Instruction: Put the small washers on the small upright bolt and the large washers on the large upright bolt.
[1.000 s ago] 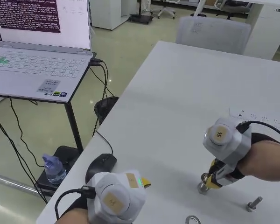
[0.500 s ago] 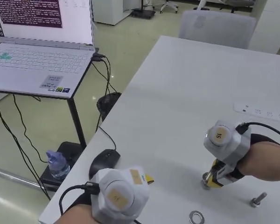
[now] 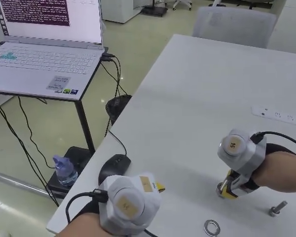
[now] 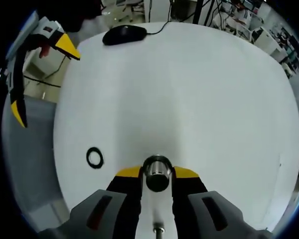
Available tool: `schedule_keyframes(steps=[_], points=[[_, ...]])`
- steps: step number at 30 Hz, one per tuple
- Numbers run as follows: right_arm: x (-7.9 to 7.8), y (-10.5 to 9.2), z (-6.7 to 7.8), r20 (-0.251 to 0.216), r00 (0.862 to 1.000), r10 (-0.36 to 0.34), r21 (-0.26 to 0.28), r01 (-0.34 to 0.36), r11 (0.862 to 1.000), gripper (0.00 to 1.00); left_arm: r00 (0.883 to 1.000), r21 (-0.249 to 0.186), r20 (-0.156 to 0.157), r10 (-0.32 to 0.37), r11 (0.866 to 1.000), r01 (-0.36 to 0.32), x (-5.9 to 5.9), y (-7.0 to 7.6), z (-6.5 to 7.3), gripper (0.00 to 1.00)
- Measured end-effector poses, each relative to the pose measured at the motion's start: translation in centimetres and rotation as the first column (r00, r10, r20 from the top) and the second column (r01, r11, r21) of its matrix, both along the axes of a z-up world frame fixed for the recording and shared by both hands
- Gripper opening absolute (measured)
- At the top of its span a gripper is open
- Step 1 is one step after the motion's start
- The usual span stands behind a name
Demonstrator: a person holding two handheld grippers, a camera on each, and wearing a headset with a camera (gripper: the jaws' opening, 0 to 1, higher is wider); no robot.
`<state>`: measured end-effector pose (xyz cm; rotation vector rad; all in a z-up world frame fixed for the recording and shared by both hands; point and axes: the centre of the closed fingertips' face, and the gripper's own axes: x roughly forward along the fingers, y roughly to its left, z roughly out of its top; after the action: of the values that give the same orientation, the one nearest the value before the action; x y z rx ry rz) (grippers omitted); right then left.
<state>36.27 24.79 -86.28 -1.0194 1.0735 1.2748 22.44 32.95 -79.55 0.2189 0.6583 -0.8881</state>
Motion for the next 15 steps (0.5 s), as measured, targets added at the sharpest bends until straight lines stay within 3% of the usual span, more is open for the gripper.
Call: schedule_keyframes(steps=[15], points=[[-0.17, -0.20, -0.22, 0.007, 1.000, -0.003, -0.007, 0.003, 1.000, 0.24, 1.000, -0.003, 0.000, -0.001, 1.000, 0.001, -0.30, -0.04, 0.04, 0.84]])
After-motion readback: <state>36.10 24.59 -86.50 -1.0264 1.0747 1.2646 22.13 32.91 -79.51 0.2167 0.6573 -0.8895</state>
